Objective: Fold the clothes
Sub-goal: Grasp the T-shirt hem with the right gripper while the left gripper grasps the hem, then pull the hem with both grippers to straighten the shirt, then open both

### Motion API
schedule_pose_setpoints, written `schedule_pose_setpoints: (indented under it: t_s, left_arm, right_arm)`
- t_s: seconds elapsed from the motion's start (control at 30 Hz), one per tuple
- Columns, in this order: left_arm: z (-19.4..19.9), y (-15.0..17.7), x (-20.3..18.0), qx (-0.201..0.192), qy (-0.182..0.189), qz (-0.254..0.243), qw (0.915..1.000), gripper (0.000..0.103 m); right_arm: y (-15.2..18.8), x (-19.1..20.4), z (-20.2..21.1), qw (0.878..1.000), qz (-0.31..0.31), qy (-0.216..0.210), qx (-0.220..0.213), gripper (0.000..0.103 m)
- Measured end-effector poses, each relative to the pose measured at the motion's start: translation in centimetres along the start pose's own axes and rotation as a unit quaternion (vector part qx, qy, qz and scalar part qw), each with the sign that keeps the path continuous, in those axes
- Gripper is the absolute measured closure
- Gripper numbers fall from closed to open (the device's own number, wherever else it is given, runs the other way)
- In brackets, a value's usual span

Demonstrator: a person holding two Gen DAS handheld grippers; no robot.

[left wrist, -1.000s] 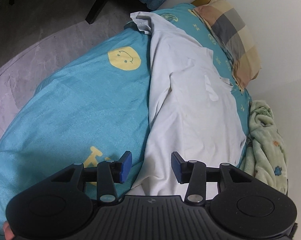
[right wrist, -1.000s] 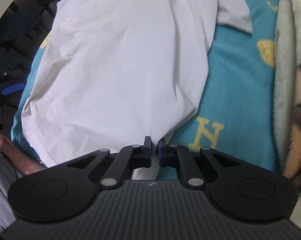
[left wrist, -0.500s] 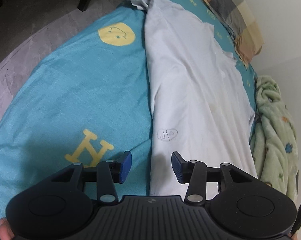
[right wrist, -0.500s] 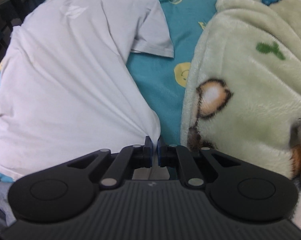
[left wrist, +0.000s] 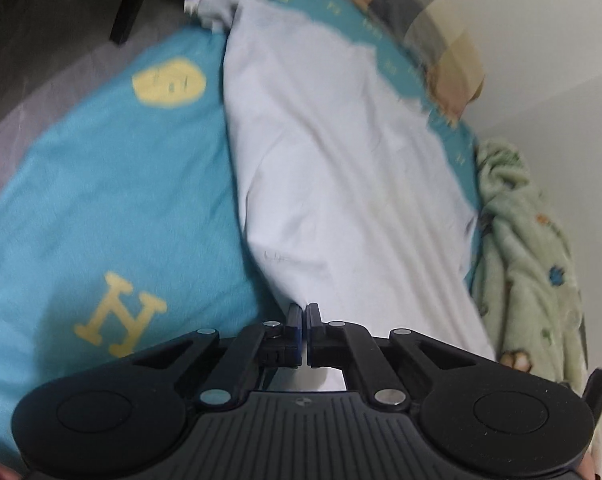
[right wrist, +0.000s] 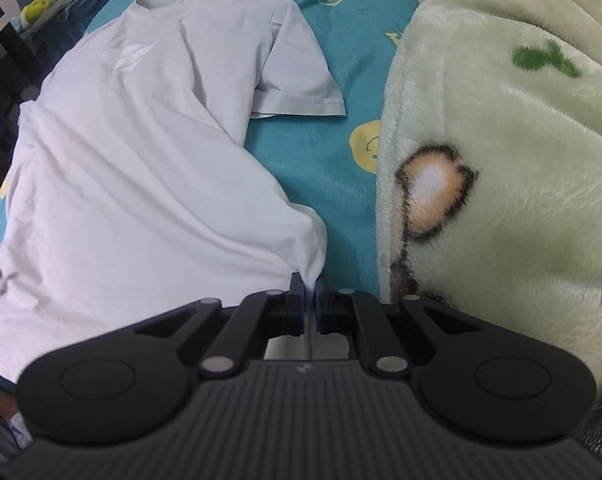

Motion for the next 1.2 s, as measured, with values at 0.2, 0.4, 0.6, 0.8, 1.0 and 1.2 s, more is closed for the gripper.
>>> schedule_pose_setpoints:
  t_s: [0.2,0.4,0.6,0.8,1.0,1.2]
  left_arm:
    - [4.7,-4.1,-1.9,-0.055,-0.005,-0.023,0.9982,0.101]
    - [3.6,-4.0,1.1,0.002,-0.078,-0.025,0.9966,0.074]
    - [2.8,-3.0,3.4,0.052,-0.083,-0.028,0.9948,0.039]
    - [3.0,-3.1,0.4,0.098,-0.05,-0.175,0.9784,0.031]
    - [5.5,-2.8,-1.2,0.109,0.063,-0.346,0.9298,0.023]
    - [1.1,2.4,-1.4,0.175,0.112,-0.46,0.8632,0.023]
  right_arm:
    - [0.3,0.7,1.0,1.0,0.019,-0.017,-0.012,0.095]
    - [0.3,0.2,0.5,1.0,0.002,-0.023,0.0,0.095]
    - [0.2,-0.4,0.2,0.999,-0.014,-0.03,0.001,0.095]
    - [0.2,-0.7,0.2,0.999,-0.024,-0.036,0.002,0.095]
    - [0.1,-0.8,0.0,0.999,-0.027,-0.042,0.001,0.095]
    - [0.0,-0.7,-0.4,0.998,-0.032,-0.049,0.002,0.095]
Point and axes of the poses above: each gripper's, at about its wrist camera, not at the fingertips, and z roughly against the way its jaws point, x to its left, y to its underside, the point moved 1 cm from there along -z, roughly the way its jaws point, and after that the axes turned 10 degrees about -x, right-handed, at the moved point
